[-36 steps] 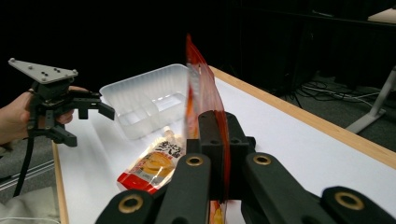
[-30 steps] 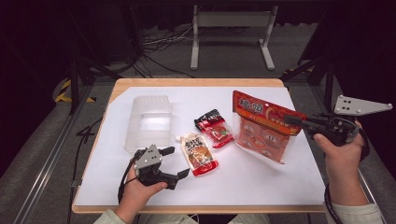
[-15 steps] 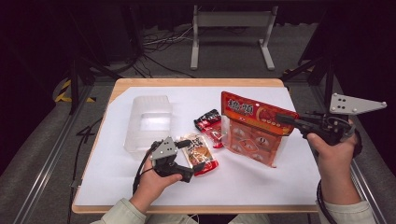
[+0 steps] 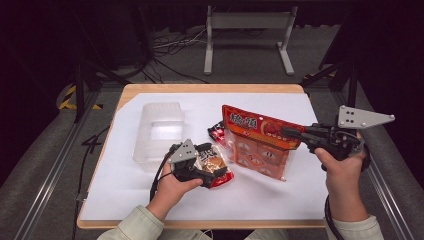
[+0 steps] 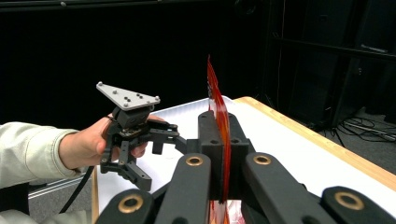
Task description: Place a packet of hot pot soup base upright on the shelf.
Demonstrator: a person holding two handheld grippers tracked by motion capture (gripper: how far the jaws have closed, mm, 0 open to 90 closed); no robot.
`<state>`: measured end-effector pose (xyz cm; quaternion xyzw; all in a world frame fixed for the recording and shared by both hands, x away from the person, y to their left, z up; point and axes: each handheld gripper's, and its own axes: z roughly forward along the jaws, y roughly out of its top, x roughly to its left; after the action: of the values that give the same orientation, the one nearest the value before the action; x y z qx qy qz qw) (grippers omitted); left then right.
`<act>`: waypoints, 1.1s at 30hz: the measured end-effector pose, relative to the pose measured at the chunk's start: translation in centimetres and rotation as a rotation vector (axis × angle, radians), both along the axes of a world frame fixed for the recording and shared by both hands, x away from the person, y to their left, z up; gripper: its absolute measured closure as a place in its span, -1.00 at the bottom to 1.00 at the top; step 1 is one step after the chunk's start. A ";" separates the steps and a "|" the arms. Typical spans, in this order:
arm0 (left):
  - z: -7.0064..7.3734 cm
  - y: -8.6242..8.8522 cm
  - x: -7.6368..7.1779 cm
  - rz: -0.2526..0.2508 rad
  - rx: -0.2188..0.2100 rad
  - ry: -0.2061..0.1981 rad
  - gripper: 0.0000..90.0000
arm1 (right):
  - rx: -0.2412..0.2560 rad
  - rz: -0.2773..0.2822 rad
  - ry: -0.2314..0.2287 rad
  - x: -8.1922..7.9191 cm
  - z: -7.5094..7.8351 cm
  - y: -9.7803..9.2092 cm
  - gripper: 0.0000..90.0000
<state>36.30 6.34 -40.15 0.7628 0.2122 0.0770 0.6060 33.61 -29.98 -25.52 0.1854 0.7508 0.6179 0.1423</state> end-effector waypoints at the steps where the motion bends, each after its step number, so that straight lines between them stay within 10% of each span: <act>1: 0.0 -0.1 0.1 0.001 0.002 0.001 -0.87 | -0.004 0.001 -0.001 0.0 0.0 0.1 1.00; 13: -0.3 -1.2 1.4 -0.042 0.003 0.029 -0.85 | -0.020 0.015 -0.020 -0.3 -0.2 1.6 1.00; 33: 0.1 -5.0 3.1 -0.242 -0.162 0.002 -0.73 | 0.011 0.031 -0.021 -0.4 -0.4 1.9 1.00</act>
<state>39.39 1.39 -40.06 0.7314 0.1247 -0.0150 0.6703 33.24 -28.12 -25.91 0.1681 0.7486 0.6261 0.1393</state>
